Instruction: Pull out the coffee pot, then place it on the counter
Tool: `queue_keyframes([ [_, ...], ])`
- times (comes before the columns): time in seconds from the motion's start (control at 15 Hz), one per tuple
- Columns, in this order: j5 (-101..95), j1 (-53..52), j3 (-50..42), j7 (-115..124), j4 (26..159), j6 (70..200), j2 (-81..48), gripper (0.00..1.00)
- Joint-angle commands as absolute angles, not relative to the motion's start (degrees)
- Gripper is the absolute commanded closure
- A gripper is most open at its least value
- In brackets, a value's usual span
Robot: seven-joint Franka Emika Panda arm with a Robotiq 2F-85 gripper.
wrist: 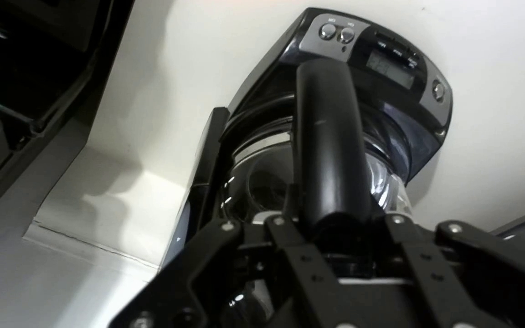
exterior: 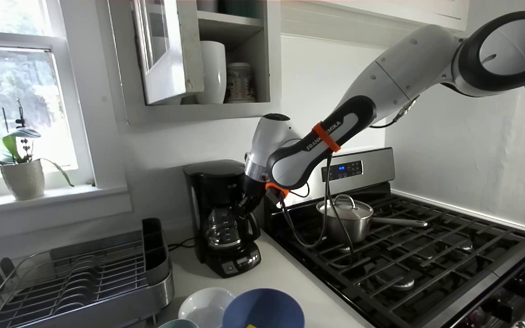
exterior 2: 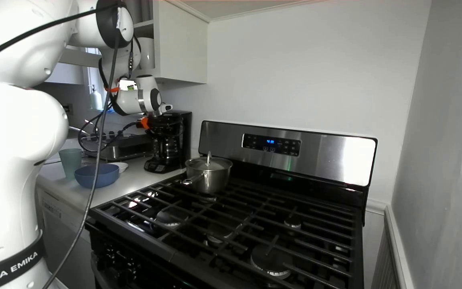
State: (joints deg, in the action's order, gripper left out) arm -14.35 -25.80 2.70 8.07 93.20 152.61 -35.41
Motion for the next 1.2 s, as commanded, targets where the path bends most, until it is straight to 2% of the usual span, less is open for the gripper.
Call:
queue_keyframes([
  [0.0,-16.8,-27.0,1.3,11.1,97.0,158.2,-32.6,0.92],
  [0.53,-14.8,-26.1,2.2,10.7,106.0,166.7,-28.1,0.92],
  [1.13,-12.3,-24.3,4.8,9.9,115.2,167.1,-22.5,0.92],
])
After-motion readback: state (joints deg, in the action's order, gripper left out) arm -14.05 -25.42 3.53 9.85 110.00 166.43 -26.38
